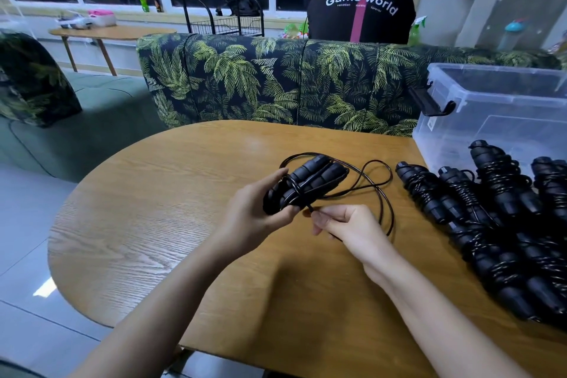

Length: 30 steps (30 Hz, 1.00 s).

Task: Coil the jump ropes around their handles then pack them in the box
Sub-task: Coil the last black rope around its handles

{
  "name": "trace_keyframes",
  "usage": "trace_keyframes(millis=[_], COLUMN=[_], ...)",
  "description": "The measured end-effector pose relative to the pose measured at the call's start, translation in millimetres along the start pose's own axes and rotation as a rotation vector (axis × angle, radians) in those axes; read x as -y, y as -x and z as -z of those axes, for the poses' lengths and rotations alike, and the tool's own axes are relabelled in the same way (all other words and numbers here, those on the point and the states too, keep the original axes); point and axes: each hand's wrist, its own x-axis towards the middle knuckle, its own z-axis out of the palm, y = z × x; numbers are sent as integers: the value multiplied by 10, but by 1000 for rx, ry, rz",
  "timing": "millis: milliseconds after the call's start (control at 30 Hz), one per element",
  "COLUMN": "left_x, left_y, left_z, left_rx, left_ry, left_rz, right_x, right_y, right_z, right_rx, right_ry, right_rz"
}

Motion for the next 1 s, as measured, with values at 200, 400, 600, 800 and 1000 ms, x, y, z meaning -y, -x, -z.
trace_keyframes(millis=[200, 400, 600, 800, 1000], left_x=[-9, -28, 108, 150, 176], left_y=[16, 36, 4, -97, -196], left_z=[-41, -183, -223, -164, -80], left_rx=[81, -45, -113, -176, -182], left_ry=[-75, -114, -103, -210, -325], left_rz=[-5, -41, -78, -138, -203], right_x=[-22, -36, -227, -635, -742], right_y=[4, 49, 1, -94, -148], right_z=[-40, -78, 41, 388, 693], right_rx=[-36, -26, 42, -105, -171], right_ry=[-42, 18, 241, 849, 1188], right_rz=[20, 65, 216, 506, 670])
